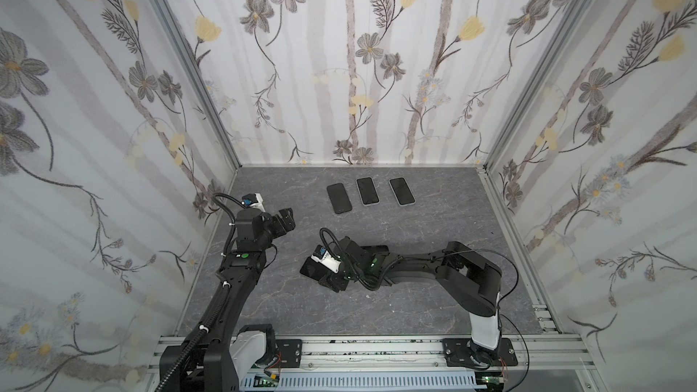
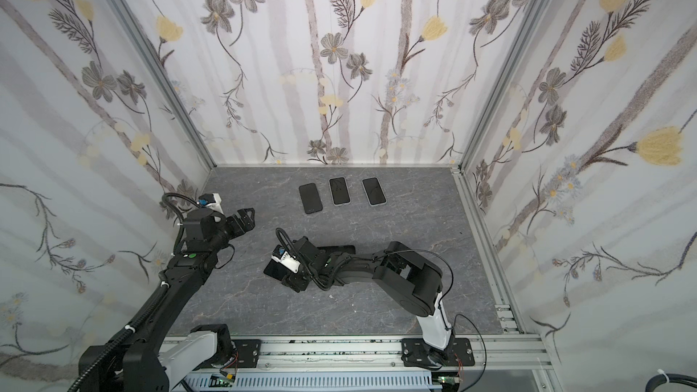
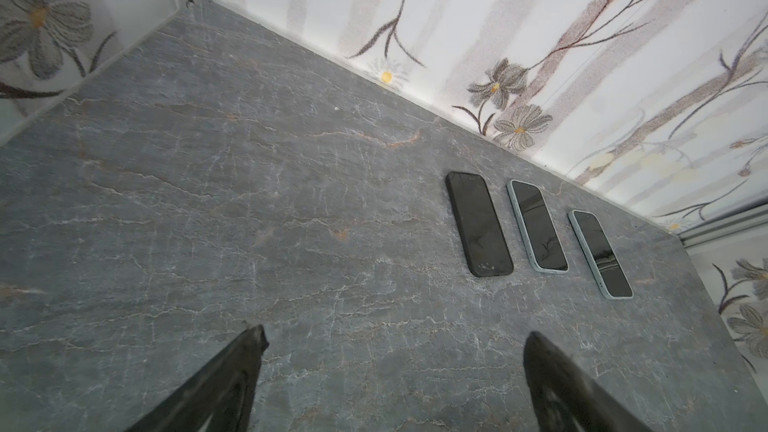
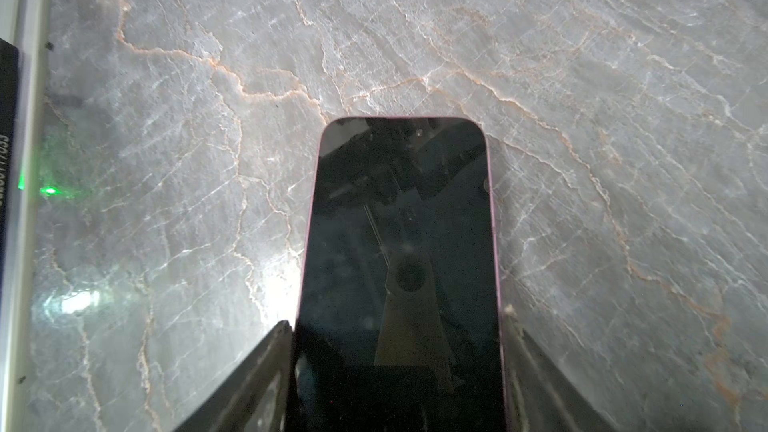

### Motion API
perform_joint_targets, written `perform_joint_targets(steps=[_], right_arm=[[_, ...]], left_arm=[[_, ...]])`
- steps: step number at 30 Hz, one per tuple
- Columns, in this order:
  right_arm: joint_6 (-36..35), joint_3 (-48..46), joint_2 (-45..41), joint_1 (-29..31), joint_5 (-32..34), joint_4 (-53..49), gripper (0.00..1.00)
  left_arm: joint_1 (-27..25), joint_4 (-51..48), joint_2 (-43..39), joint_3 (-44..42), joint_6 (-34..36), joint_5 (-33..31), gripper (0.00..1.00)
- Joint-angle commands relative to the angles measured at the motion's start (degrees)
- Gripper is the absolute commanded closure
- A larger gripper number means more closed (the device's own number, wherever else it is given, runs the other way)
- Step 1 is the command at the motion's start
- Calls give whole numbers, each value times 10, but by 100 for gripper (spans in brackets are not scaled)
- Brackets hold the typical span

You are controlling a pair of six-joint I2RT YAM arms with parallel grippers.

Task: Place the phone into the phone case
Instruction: 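Lift the pink-edged phone with the right gripper toward the left gripper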

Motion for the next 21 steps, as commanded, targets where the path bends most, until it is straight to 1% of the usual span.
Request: perform_joint_targets(steps=[1,5,11,15,21], right_arm=[[15,-16,-27,-7,-14,60,42],[17,-30,-51,-18,-19,67,44],[20,-64,-97,-39,-12,95,44],[24,-81,-127,-59,-9,111,44],[21,-99,-159,-79,7,123,44]], left_arm=[[-7,13,5,4,-5,34,5],[-27,12,9,10,3,69,8],[-68,38,7,0,22,157,10],[-81,56,20,-1,7,227,17],[-86,78,51,9,-35,310,26]])
